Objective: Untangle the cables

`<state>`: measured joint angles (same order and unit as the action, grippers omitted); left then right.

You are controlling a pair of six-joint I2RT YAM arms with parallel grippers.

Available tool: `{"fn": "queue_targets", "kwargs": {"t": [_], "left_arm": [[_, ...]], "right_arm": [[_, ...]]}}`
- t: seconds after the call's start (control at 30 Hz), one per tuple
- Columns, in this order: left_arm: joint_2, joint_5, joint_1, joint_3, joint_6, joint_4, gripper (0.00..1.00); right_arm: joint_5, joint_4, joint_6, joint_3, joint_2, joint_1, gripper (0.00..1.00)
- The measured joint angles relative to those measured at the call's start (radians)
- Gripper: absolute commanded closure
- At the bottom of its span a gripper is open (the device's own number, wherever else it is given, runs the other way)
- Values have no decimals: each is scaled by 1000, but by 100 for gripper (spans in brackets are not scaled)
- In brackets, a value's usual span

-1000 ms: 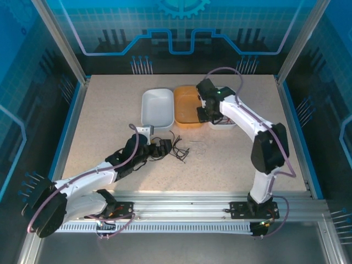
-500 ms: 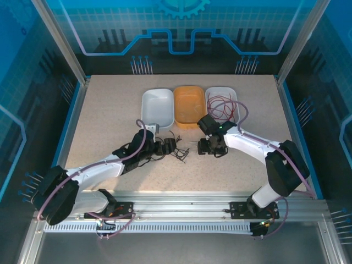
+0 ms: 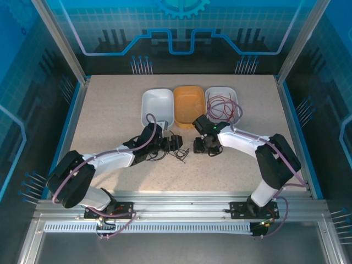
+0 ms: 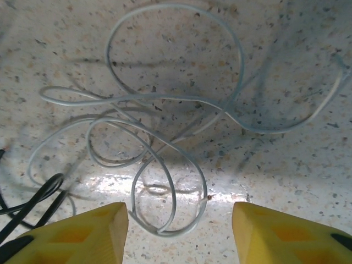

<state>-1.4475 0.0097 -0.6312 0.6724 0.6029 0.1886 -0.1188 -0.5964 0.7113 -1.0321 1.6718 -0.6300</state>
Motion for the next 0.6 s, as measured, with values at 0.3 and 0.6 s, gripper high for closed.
{"fn": "queue_targets", "kwargs": {"t": [0.3,0.6], "left_arm": [[-67,23,0,1,25,3,54],[-104,40,1,2,77,2,76]], "right_arm": [[-34,-16,-14,-43,38,0,58],[-114,-24,-95,-141,75,0,65]]}}
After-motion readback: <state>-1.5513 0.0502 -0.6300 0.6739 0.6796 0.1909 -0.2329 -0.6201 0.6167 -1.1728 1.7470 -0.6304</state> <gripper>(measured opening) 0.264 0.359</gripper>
